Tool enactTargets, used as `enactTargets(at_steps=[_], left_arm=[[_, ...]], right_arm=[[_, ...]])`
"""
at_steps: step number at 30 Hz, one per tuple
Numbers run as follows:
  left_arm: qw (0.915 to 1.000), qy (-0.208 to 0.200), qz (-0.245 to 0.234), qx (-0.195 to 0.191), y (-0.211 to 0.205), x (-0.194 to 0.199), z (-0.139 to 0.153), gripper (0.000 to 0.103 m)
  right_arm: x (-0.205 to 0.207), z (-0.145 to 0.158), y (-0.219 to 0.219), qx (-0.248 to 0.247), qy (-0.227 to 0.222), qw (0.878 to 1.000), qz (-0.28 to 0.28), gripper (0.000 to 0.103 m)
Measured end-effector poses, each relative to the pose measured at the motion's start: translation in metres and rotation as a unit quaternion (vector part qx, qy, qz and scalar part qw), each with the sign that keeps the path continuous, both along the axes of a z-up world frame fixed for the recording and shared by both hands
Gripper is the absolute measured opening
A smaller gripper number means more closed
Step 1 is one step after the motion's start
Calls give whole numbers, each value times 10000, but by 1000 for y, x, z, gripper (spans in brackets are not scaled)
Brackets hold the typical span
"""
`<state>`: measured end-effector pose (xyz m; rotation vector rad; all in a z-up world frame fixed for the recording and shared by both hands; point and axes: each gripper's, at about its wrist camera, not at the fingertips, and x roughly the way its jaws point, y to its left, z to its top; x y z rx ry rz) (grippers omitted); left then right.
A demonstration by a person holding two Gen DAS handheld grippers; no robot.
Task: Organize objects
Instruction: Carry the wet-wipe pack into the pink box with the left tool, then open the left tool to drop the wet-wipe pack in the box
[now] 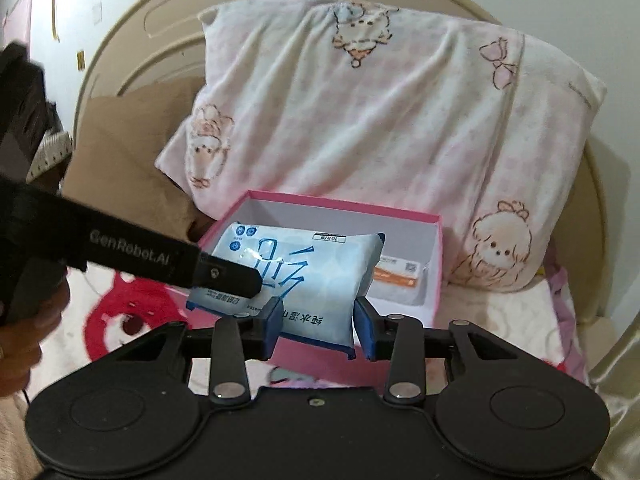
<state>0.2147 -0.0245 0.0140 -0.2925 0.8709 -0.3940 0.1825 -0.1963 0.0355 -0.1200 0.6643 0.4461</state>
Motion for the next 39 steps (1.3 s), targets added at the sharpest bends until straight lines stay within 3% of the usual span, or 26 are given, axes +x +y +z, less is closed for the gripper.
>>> enactTargets(at_steps=[5,11,19,25,34,39], left_arm=[[9995,262,-26,163,-11,43,-21,33],[9957,906,168,-56,-9,88,-63,34],[9881,1450,337,-396,-1,107,-104,34],[9870,1574,268,-198,-3,111,-111,34],[9849,1678,433,-15,-19,131,-121,34],[9884,1431,487,169,-21,127,-110,49]], right_arm=[[47,-15,-4,-92,430,9990,-59,44],[88,-42,8,-540,1011,9933,-140,44],[118,-64,25,-1096,1515,9823,-99,43],[116,-72,28,-1164,1625,9797,-164,38],[124,-83,35,-1905,1502,9695,-358,34],[115,-71,21,-1458,1388,9788,-383,34]])
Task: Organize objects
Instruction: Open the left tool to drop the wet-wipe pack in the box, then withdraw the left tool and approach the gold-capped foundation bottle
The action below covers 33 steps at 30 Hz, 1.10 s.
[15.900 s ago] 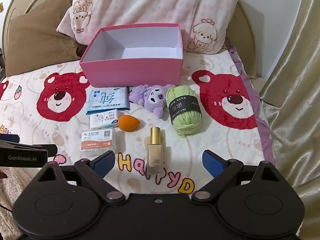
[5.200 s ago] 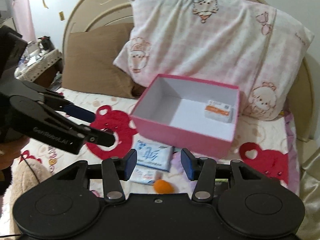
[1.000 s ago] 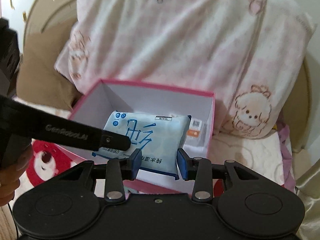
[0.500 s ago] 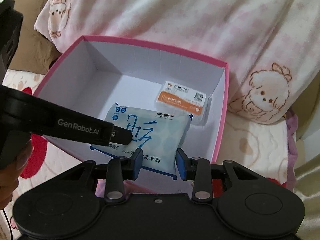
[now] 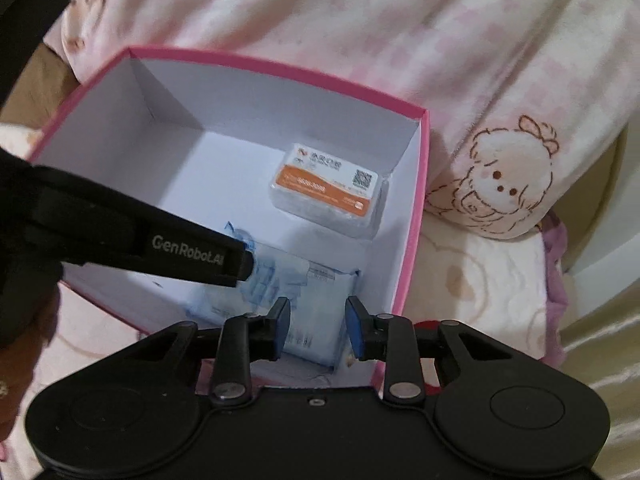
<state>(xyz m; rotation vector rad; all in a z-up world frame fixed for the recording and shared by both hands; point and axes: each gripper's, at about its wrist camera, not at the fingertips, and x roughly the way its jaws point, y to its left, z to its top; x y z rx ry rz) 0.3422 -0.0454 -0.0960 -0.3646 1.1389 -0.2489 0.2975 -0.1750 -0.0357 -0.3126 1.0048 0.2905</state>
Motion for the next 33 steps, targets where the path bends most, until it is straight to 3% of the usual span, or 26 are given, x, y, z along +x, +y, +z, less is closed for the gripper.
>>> enactTargets(at_steps=[11,21,33], left_arm=[[9989,-306,-343,74,11,-57,64,53],[9922,-536,-805,786,13,-131,136,59],[9852,-527,-1125,1182,17,-218,165,66]], right_arm=[[-61,56,-17,983,-287,9945,224,40],[-119,102,-29,1372,-272,9895,360,43],[-195,129,-36,1424,-180,9875,647,50]])
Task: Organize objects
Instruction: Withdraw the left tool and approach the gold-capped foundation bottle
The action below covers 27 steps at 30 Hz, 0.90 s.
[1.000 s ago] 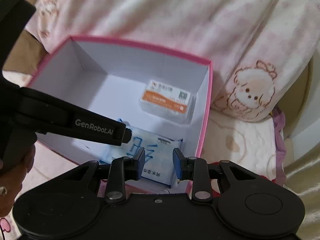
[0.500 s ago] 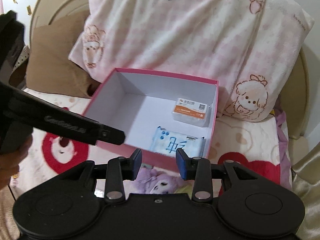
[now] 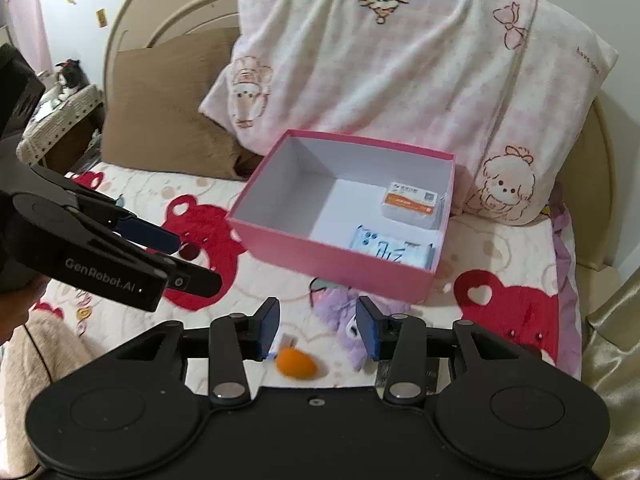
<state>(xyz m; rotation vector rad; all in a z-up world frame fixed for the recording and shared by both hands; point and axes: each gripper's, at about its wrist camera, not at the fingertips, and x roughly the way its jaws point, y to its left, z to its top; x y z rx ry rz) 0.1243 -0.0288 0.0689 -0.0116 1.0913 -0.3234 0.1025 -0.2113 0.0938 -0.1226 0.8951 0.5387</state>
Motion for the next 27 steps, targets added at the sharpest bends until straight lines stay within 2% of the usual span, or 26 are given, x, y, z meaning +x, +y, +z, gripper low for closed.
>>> enactTargets(at_steps=[5,7,9,14,19,21,24,27], left_arm=[[9999,88,-66,-22,-3,-33,-1,68],[9999,95,-73,-51,-5,-45,-3,73],[10000,75,2,-14,-6,-53,-8,83],[9995,245,78,154,-6,-65,-29,86],[9997,55,180,186,-9,-82,-41,90],[9997,-39,180,156,-11,-88,-44,92],[9997,-82,172,129,-18,-94,-50,93],[9998,-53,166,-37,-25,-97,-60,93]], right_arm=[[-30,-2,-7,-83,11,9999,81,60],[-39,-5,-9,-136,46,9998,129,63],[-51,-7,-9,-264,18,9993,256,67],[-76,-12,-10,-467,5,9979,442,83],[-95,-27,-12,-559,-101,9965,613,87],[-103,-35,-12,-737,-399,9951,530,87],[-116,-50,-8,-1025,-711,9898,691,87],[-117,-64,-10,-937,-627,9909,742,86]])
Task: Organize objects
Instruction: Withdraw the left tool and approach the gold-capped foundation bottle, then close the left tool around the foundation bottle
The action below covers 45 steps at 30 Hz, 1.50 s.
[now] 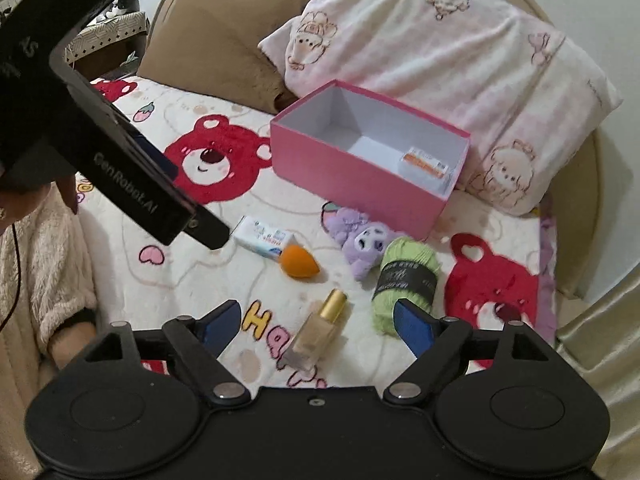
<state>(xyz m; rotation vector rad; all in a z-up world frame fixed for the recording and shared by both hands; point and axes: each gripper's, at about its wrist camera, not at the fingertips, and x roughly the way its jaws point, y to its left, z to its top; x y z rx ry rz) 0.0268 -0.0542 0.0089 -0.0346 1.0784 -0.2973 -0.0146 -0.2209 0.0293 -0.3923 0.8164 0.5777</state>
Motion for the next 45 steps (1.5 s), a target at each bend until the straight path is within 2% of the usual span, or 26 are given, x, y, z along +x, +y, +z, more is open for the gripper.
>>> enactTargets(at_steps=[7,13,15,19,24,26,29,30,32,36,38,42,45], left_arm=[[9996,87,-128,-244,-21,3,-41,92],[9991,6,-78,-427,-32,12,-77,91],[9988,-16,-46,-489,-34,15,-88,91],[9956,238,131,-894,-31,22,-112,89],[9931,162,66,-1155,-31,23,-132,87],[9916,143,74,-1286,-30,23,-138,82],[9896,217,53,-1419,-29,26,-147,78],[9899,259,53,-1396,-30,27,-151,68],[9896,315,68,-1402,-29,29,-157,60],[9855,455,92,-1632,-28,33,-169,47],[9839,515,81,-1707,-29,33,-174,40],[9753,696,171,-2090,-31,34,-184,39],[9754,673,156,-2091,-35,34,-185,40]], right_arm=[[17,-46,-7,378,691,9968,-137,85],[37,-79,-10,637,1330,9881,-437,84],[41,-90,-8,624,1476,9856,-547,84],[49,-108,-4,647,1684,9811,-699,84],[60,-124,0,738,1806,9764,-927,80],[62,-131,-1,845,1855,9738,-1012,78],[64,-143,0,890,1914,9709,-1129,68],[64,-145,1,848,1891,9714,-1156,65],[65,-146,0,778,1797,9731,-1210,62],[67,-152,0,685,1809,9725,-1295,46],[66,-155,3,542,1748,9741,-1325,43],[69,-161,2,495,1801,9719,-1429,43],[73,-167,0,525,1943,9675,-1532,41]])
